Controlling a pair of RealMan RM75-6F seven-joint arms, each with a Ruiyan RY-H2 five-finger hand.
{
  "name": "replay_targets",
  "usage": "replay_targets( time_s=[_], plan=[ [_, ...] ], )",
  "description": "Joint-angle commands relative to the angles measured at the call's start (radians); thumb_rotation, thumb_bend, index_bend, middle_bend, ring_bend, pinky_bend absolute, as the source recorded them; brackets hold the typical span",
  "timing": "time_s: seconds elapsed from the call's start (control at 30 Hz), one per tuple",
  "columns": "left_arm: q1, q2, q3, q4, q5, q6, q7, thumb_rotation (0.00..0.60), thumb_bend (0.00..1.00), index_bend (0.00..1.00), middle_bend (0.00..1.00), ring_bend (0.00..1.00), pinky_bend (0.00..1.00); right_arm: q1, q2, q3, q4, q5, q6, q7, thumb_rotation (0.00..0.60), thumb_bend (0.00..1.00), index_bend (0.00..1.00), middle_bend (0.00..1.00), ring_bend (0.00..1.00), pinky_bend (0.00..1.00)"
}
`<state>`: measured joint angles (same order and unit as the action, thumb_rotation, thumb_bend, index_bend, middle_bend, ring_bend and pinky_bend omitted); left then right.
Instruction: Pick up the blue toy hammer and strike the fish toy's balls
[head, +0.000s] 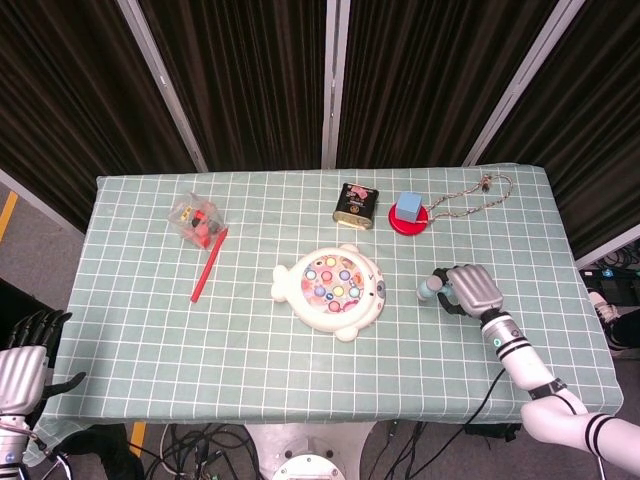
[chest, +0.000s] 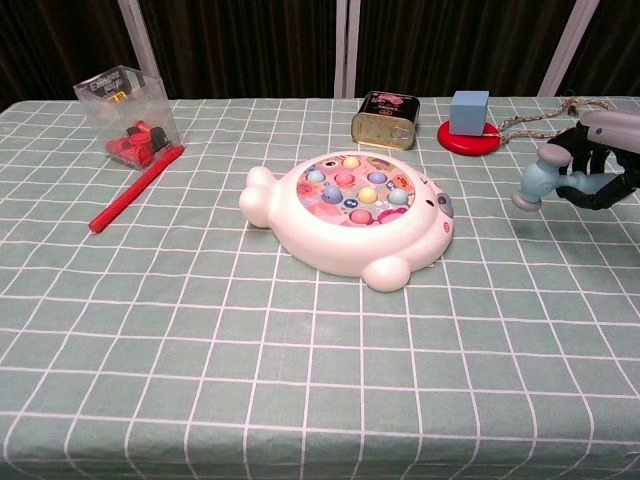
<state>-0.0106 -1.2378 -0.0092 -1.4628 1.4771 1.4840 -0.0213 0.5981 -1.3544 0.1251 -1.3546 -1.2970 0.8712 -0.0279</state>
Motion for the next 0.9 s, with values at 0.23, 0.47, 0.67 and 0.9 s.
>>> replay_targets(
  time_s=[0.23,0.47,0.67,0.9],
  plan=[
    [-0.003,0.001,-0.001,-0.008,0.0,-0.002,0.007,0.6,0.11,0.15,0.11,0.05,0.09,0.087,0.055,0.075,-0.136,-0.03,-0.005,-0.014,0.6,0.59,0.63,0.61,0.49,0.6],
    [-0.005,0.002,-0.001,-0.003,-0.002,-0.006,-0.003,0.6,0.11,0.15,0.11,0.05,0.09,0.138,-0.032,0.097,-0.12,0.0,-0.023,-0.001,0.6,0.59,0.63,0.61,0.49,0.62],
    [-0.003,-0.006,-0.002,0.014,-0.003,-0.003,-0.021,0.6,0.11,0.15,0.11,0.05,0.09,0.208,-0.068,0.108,-0.101,0.043,-0.083,-0.09,0.6,0.59,0.63,0.61,0.5,0.63],
    [0.002,-0.023,0.003,0.043,-0.004,-0.004,-0.045,0.6,0.11,0.15,0.11,0.05,0.09,0.307,-0.095,0.113,-0.089,0.148,-0.177,-0.236,0.6,0.59,0.63,0.61,0.5,0.63]
  ],
)
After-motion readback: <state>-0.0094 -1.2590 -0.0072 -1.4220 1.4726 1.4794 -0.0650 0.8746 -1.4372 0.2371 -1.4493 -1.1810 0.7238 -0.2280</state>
